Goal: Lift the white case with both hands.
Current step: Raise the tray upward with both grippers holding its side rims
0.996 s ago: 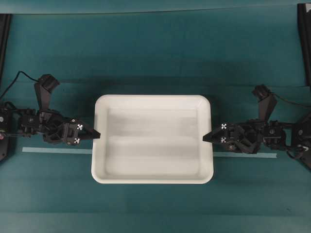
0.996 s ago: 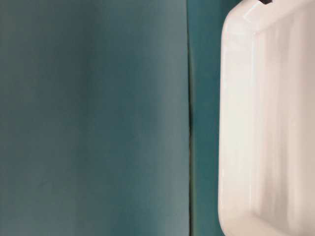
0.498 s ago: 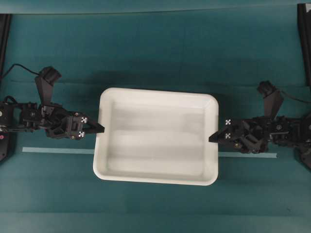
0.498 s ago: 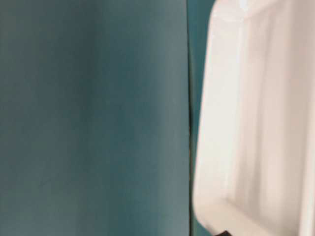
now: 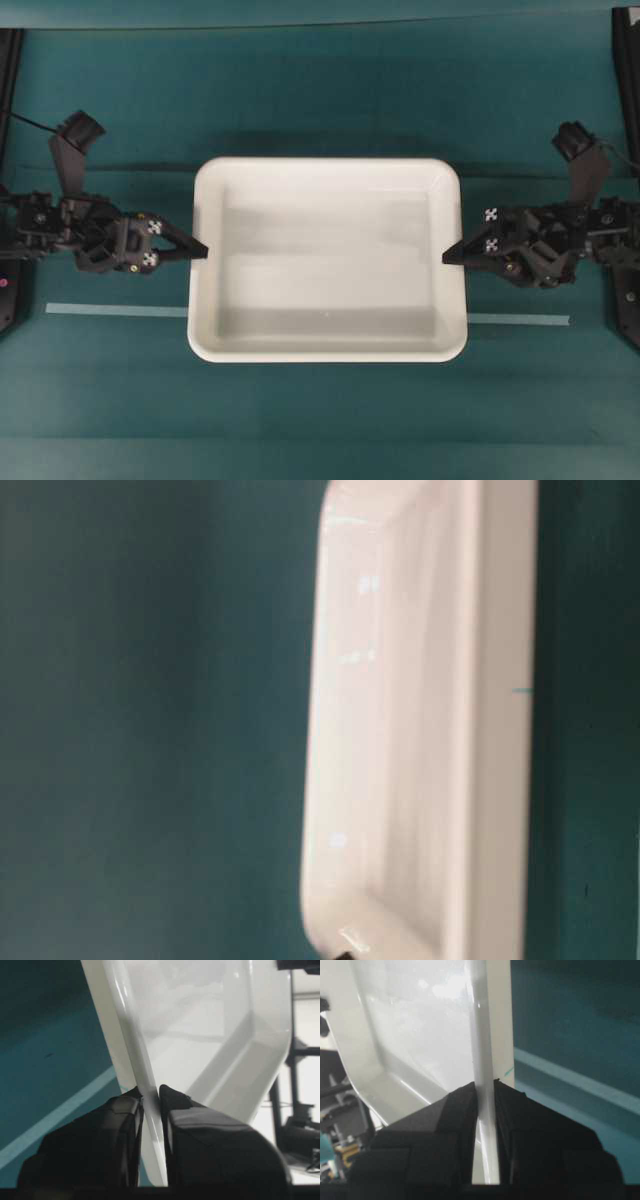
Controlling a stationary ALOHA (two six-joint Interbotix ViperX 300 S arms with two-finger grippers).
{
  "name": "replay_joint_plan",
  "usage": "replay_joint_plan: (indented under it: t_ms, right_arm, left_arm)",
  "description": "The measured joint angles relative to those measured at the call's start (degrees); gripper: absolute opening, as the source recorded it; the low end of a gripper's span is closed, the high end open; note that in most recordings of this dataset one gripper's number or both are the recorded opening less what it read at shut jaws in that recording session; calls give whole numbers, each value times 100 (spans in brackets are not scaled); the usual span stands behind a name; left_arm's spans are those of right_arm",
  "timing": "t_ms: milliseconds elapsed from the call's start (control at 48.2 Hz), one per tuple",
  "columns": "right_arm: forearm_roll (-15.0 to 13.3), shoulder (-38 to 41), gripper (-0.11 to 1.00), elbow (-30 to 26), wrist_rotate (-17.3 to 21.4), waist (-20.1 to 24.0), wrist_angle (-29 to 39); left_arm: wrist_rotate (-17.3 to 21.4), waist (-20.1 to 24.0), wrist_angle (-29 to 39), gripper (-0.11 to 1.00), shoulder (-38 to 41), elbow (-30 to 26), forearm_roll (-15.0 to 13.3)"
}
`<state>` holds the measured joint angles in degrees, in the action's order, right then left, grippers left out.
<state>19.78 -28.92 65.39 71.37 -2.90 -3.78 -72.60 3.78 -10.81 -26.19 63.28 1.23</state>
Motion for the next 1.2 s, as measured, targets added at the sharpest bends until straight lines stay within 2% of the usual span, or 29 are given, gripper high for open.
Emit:
replay_joint_plan:
  t_ms: [436, 623, 934, 1204]
  right_arm:
    - [0, -396, 12, -492, 9, -18, 747]
    - [0, -659, 12, -703, 9, -26, 1151]
    - [0, -1195, 12, -940, 18, -167, 1670]
    - [0, -1687, 12, -1213, 9, -457, 2268]
  left_arm:
    - [-132, 26, 853, 10, -677, -229, 0]
    - [-229, 35, 958, 9, -905, -325, 0]
    - [-316, 35, 1292, 9, -1239, -677, 0]
    - [-352, 35, 1573, 8, -1354, -1055, 0]
